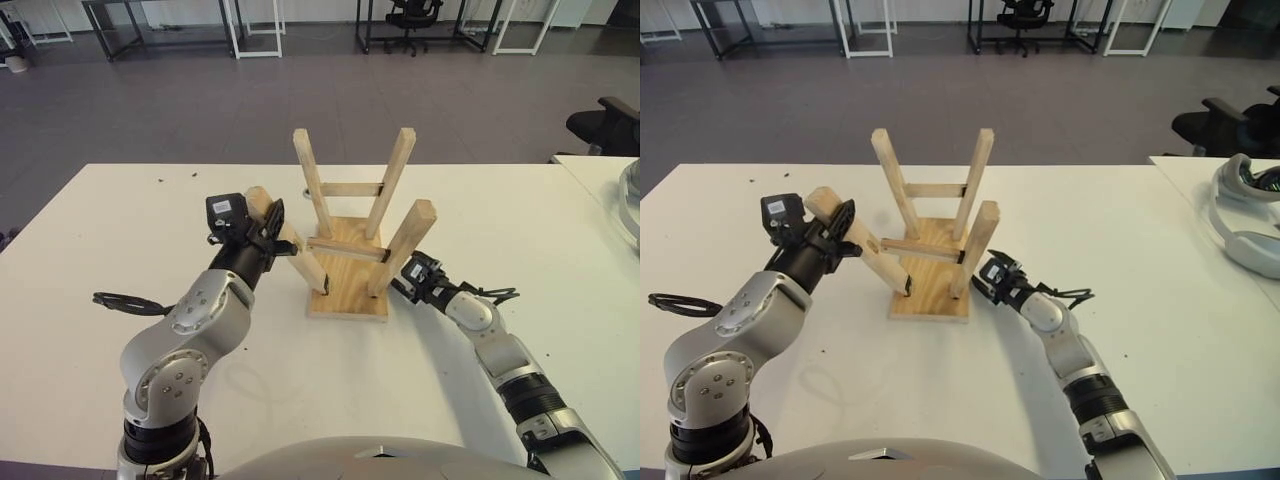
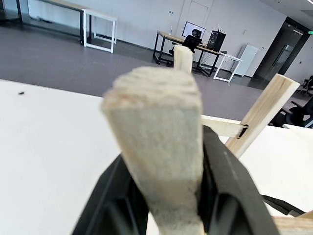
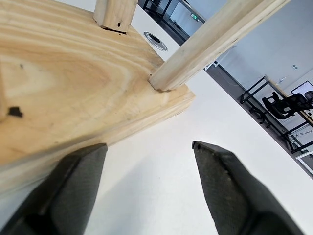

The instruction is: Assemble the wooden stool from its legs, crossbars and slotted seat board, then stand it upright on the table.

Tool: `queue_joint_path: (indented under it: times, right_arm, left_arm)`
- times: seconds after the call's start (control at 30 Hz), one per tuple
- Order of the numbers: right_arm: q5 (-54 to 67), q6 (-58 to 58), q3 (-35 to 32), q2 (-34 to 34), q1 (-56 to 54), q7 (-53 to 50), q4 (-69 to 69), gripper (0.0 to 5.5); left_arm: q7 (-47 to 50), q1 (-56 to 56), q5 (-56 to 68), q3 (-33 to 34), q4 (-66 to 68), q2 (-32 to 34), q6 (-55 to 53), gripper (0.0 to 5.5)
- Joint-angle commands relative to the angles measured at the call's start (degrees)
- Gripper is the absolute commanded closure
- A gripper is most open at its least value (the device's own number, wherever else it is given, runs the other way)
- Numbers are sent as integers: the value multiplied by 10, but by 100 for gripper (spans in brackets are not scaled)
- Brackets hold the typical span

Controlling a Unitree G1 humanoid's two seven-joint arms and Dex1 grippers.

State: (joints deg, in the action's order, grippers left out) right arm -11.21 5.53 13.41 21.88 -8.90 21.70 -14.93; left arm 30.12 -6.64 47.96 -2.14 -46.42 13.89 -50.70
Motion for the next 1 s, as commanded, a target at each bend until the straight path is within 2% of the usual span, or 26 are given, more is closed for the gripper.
queue_joint_path:
  times: [0.03,0.23,0.37,0.43,0.5,0.57,0.63,0.73,0.77,0.87,1.0]
  right_arm:
    - [-5,5,10,-12,-19,6,22,222]
    - [-9,8,10,-16,-16,6,37,222]
    - [-3,8,-20,2,-11,-6,43,222]
    - [49,-45,-119,1,-20,-53,114,222]
    - [130,-140,-218,-1,-45,-79,256,222]
    - [253,-260,-260,-17,-106,-107,418,222]
    - [335,-381,-230,-49,-196,-147,527,222]
    - [307,-556,-91,-75,-302,-182,555,222]
    - [278,-597,-21,-65,-311,-185,547,222]
    - [206,-650,125,-27,-313,-190,536,222]
    - [156,-709,211,-33,-314,-197,490,222]
  left_arm:
    - [3,27,-86,-63,42,42,-72,445]
    - [-22,36,-158,-103,91,32,-58,441]
    - [-34,43,-170,-75,103,1,-39,441]
    - [-43,44,-174,-65,100,-9,-40,441]
    - [-52,41,-183,-70,96,-11,-45,441]
    - [-54,43,-191,-73,92,-15,-48,441]
    - [-54,46,-197,-72,90,-20,-48,441]
    - [-53,47,-209,-71,93,-33,-44,441]
    - [-52,44,-212,-69,98,-42,-37,441]
    - [-54,30,-224,-60,117,-72,-16,441]
    - [-59,31,-245,-57,124,-99,-7,444]
